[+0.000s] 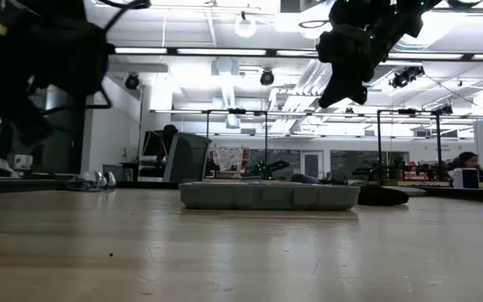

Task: Prefit tool cases
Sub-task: Put the transparent flat screwdriver into the gray toolbox

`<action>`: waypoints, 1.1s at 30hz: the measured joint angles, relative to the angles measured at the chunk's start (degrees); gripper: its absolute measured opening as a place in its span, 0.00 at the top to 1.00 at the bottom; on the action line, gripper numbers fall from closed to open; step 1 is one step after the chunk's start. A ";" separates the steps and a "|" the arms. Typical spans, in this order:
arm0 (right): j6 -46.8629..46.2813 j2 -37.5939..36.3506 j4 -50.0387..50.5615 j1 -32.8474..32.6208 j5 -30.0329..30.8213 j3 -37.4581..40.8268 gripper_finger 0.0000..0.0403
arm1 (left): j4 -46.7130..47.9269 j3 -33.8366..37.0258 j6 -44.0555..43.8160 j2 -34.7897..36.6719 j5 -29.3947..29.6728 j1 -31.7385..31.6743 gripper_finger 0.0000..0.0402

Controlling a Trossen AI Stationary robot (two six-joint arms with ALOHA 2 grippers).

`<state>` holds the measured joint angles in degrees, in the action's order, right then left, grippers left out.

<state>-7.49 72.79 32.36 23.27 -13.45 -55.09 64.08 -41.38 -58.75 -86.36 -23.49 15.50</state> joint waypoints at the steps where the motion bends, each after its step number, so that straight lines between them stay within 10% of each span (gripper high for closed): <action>1: 0.05 0.00 0.02 0.00 0.02 0.00 1.00 | 0.06 0.47 -1.28 0.04 0.00 0.68 1.00; 13: 0.48 0.00 -0.17 0.00 1.05 0.00 1.00 | -7.78 9.63 -11.61 0.08 2.30 2.28 1.00; 33: -0.62 0.00 -3.59 0.00 3.98 0.00 1.00 | -10.09 4.33 -11.07 0.14 19.11 -10.63 1.00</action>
<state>-8.12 72.79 28.77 23.27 -9.47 -55.09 53.99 -37.05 -69.82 -86.23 -4.38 4.87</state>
